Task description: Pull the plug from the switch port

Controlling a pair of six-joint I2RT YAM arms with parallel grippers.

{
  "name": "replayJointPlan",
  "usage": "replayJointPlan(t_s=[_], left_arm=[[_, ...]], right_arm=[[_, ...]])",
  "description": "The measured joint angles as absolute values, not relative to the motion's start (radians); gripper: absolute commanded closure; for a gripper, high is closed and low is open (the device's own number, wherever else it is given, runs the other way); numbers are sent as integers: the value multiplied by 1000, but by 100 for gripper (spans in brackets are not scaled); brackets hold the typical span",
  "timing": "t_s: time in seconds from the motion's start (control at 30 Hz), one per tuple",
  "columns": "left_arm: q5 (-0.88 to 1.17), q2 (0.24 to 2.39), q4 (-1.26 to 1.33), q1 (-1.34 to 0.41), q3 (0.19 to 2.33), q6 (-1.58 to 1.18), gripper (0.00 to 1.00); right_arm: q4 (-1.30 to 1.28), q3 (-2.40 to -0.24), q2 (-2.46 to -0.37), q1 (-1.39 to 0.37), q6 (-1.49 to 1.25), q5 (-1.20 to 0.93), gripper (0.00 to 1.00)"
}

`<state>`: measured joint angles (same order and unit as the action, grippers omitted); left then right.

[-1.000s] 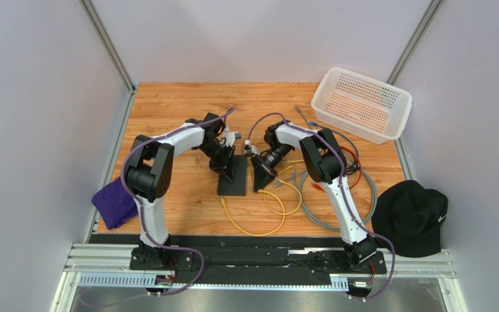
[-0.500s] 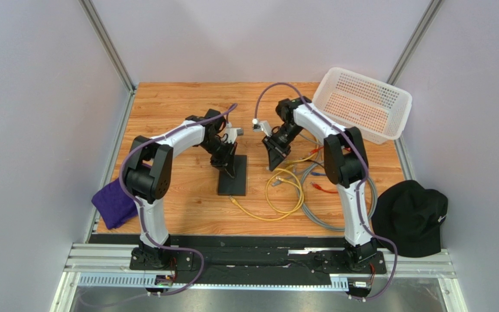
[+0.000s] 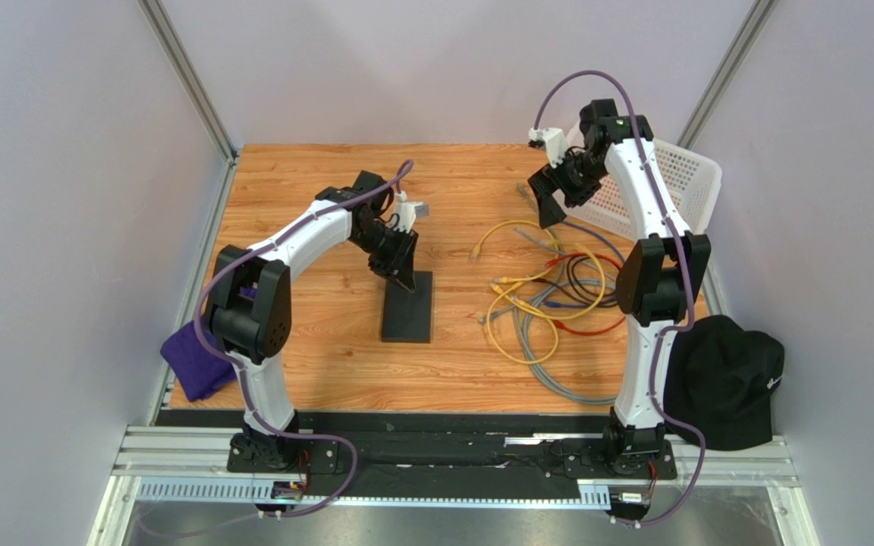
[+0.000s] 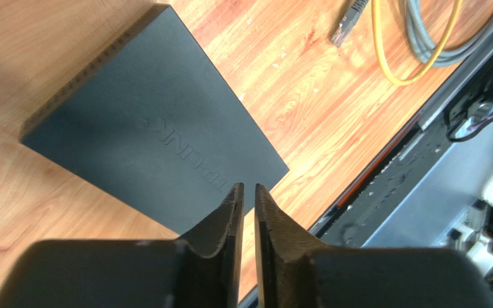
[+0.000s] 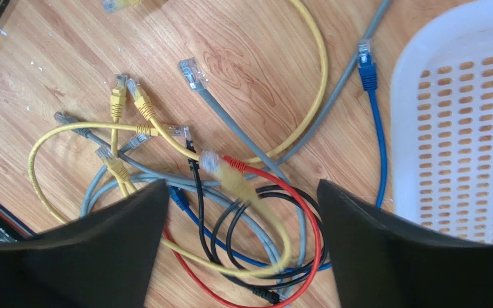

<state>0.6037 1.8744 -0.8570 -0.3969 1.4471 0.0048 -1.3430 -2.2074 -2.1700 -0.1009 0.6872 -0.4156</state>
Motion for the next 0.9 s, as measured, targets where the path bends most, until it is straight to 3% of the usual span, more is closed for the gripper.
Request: replayJointPlan(t_s=[0.07,0.1,0.13,0.17,0.2,0.4,0.53,0.77,0.9], left_arm=[[579,1872,-871,-397,1470,16,46],[564,1869,-875,-397,1475,20,29],[545,1861,-879,-395,1480,23,23],[526,1849,-881,-392,1482,29,9],[509,1836,-888,-389,1485,32,5],[418,1750,-937,-363,1596,64,4],[368,1710,-967,-320,1771,106,2],[200,1697,-956,-264,2186,85,1],[106,1647,-918,-267,2194,57,1]], right_arm=[[-1337,-2204,-2143,-104,645,-406,0],[-1319,-2189,-2119,-112,613,-399,0],[-1285,-2160,-2083,-125,579,-387,0],[-1238,-2119,-2039,-141,542,-369,0],[-1183,-2074,-1992,-156,505,-347,0],[-962,-1973,-1821,-217,318,-238,0],[-894,-2033,-1831,-226,216,-167,0],[-918,-2330,-1929,-255,89,-139,0],[-884,-2303,-1891,-278,18,-97,0]])
